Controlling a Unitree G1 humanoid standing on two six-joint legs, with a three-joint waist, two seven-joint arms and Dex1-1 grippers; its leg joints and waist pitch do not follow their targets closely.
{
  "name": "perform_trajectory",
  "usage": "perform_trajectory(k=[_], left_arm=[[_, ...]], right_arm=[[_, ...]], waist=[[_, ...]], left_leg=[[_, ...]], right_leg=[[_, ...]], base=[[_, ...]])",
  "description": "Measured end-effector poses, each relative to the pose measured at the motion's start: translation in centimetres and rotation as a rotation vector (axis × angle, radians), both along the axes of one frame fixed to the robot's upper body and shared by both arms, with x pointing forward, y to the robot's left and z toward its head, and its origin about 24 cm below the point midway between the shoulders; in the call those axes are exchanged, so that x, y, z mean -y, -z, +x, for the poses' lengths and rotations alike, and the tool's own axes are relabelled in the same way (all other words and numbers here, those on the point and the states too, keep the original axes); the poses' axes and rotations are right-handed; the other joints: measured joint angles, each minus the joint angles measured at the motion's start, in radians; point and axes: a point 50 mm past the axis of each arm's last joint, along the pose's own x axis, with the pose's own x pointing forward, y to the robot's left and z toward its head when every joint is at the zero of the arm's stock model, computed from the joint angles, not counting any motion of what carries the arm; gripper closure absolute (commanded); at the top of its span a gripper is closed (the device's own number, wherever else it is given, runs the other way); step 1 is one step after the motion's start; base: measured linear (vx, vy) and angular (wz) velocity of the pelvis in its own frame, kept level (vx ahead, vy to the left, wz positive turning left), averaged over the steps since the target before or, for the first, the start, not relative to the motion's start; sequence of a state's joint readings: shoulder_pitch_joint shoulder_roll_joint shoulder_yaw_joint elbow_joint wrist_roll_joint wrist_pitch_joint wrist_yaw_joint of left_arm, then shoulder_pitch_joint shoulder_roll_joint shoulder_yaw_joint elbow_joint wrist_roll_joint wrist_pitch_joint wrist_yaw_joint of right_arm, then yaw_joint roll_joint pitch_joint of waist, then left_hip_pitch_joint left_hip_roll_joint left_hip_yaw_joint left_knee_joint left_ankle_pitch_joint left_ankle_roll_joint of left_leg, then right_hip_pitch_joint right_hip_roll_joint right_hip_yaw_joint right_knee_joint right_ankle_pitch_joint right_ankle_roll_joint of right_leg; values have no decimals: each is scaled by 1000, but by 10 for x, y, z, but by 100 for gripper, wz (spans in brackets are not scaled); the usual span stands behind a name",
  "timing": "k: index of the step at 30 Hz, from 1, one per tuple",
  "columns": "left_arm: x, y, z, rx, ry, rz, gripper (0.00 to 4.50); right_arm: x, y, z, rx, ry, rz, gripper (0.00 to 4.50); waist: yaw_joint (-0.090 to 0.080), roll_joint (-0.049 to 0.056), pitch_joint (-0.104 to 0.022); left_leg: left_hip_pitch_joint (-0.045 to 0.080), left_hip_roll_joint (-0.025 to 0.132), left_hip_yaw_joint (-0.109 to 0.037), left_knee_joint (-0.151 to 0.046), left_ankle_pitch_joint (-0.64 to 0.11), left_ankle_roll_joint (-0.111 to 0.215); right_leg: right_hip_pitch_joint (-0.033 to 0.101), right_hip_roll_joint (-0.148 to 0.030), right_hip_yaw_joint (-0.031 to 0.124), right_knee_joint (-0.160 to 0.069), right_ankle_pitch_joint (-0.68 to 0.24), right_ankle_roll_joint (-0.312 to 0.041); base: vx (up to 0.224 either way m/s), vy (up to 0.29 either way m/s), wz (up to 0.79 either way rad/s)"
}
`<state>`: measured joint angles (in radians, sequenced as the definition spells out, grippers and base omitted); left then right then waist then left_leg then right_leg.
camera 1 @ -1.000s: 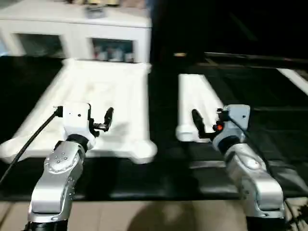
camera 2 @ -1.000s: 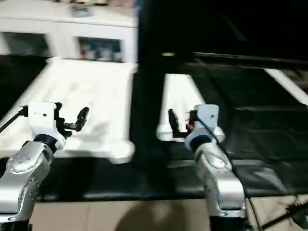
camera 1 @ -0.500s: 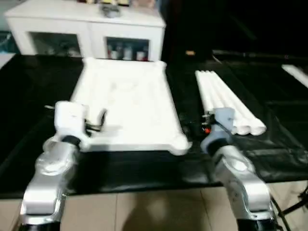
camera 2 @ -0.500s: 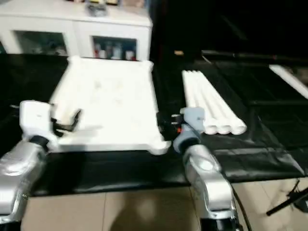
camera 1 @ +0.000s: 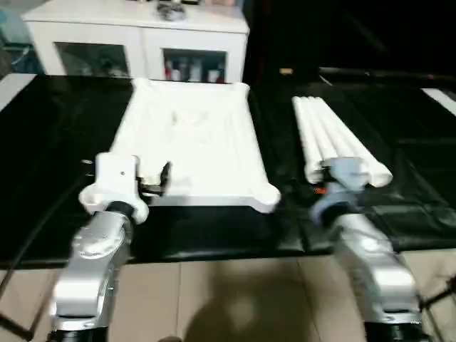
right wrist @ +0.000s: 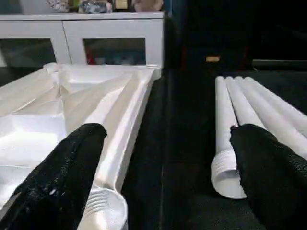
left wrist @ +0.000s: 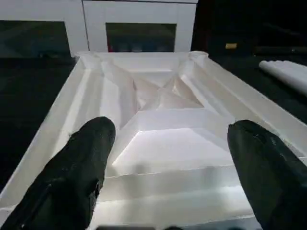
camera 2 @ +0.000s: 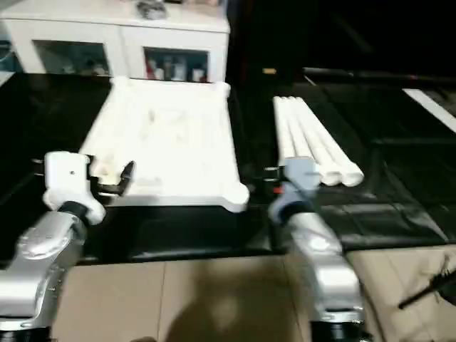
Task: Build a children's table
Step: Move to table
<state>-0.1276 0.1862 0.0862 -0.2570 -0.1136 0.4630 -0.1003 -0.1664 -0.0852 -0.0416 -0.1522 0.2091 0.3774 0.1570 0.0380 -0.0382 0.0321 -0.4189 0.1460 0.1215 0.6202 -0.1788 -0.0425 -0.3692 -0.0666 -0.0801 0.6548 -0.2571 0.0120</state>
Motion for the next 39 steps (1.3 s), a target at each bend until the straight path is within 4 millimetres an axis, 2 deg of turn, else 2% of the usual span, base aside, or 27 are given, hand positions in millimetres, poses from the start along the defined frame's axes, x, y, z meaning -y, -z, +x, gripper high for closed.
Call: perform_trajectory(k=[2,7,11,13,14,16,19,20,24,26,28,29,30,31,32,34,35,36,37,38,39], left_arm=[[-1,-1,1,5,-10,7,29],[-2,-1,2,3,-18,12,29],[-5,-2,2,7,-32,20,29],[-6,-4,3,17,-42,23,29],[-5,-5,4,23,-40,23,29],[-1,-8,6,34,-25,19,29],[-2,-9,6,29,-25,25,29],[-3,-9,6,29,-30,24,29],[-8,-9,6,30,-43,27,29],[-8,-9,6,29,-45,27,29],[-8,-8,6,26,-43,26,29],[-7,-8,6,27,-41,26,29],[-7,-8,6,27,-41,26,29],[-6,-8,6,27,-38,25,29],[-2,-9,7,29,-25,20,29],[3,-7,7,25,-4,16,29],[2,-7,7,25,-6,18,29],[1,-8,7,25,-11,21,29],[-1,-8,7,24,-18,21,29],[-8,-6,6,15,-44,24,29],[-10,-6,6,16,-50,30,29]], right_arm=[[-3,-3,2,4,-26,10,0],[-6,-7,5,7,-35,-17,0],[-12,-2,7,-14,-48,-74,0],[-14,-2,9,-22,-49,-83,0],[-13,-2,10,-24,-43,-87,0],[-6,0,10,-40,-16,-104,0],[-2,2,11,-60,9,-110,0],[-3,2,11,-64,10,-97,0],[-12,2,10,-56,-30,-69,0],[-13,0,10,-33,-34,-60,0],[-12,-1,10,-27,-29,-67,0],[-11,-1,10,-27,-22,-71,0],[-10,-1,10,-28,-19,-73,0],[-9,0,11,-37,-12,-69,0],[-4,1,11,-48,10,-70,0],[3,1,11,-57,41,-79,0],[5,1,11,-57,54,-84,0],[5,1,11,-56,55,-83,0],[2,-1,12,-48,47,-80,0],[-9,-4,15,-28,17,-64,0],[-14,-7,15,-8,-3,-60,0]], waist=[[-8,0,0],[-7,1,1],[-15,8,6],[-27,5,4],[-31,2,3],[-17,-4,6],[3,-3,7],[8,-2,7],[22,-1,9],[26,1,11],[26,5,17],[24,5,21],[23,3,22],[24,0,22],[18,0,21],[15,3,20],[16,8,19],[16,8,18],[6,9,20],[1,5,18],[-2,6,18]], left_leg=[[0,3,1,-1,0,0],[2,8,8,-1,0,0],[8,24,3,-1,3,-5],[12,29,-1,-1,4,-4],[15,30,2,-6,4,-4],[16,28,18,-22,1,1],[19,37,20,-33,11,-16],[24,45,23,-33,16,-23],[27,44,29,-29,16,-25],[35,44,35,-31,14,-22],[61,44,40,-38,4,-18],[78,44,43,-42,-5,-16],[87,44,45,-44,-10,-16],[82,43,43,-46,-12,-16],[76,36,24,-46,-14,-12],[57,34,5,-37,-14,2],[45,31,-12,-30,-17,13],[45,23,-29,-29,-21,20],[50,14,-44,-30,-25,24],[57,0,-45,-25,-34,27],[61,-5,-45,-15,-45,31]], right_leg=[[1,6,5,-10,14,-4],[0,10,10,-12,17,-9],[9,25,5,-19,16,-16],[5,27,-1,-5,6,-31],[7,28,-4,-3,2,-37],[2,28,-6,-7,5,-45],[0,30,-8,-7,1,-38],[0,32,-8,-8,1,-38],[6,29,-3,-13,2,-35],[16,26,-3,-20,-1,-29],[41,26,-3,-39,-3,-26],[57,25,-4,-49,-5,-23],[67,24,-4,-55,-5,-22],[85,22,-8,-63,-6,-21],[97,14,-34,-78,-7,-17],[113,6,-76,-102,-8,-10],[125,6,-98,-119,-9,-5],[133,6,-104,-128,-10,-5],[128,8,-98,-121,-17,-6],[107,6,-67,-54,-38,-32],[68,7,-36,26,-44,-25]], base=[[0,0,0],[0,0,0],[0,0,0],[10,-40,1],[11,-89,4],[1,-91,1],[-6,-52,-5],[0,0,0],[0,0,0],[0,0,0],[0,0,0],[0,0,0],[0,0,0],[77,29,-6],[89,32,24],[95,36,37],[146,42,56],[146,42,56],[223,12,52],[227,-18,28],[227,-18,28]])
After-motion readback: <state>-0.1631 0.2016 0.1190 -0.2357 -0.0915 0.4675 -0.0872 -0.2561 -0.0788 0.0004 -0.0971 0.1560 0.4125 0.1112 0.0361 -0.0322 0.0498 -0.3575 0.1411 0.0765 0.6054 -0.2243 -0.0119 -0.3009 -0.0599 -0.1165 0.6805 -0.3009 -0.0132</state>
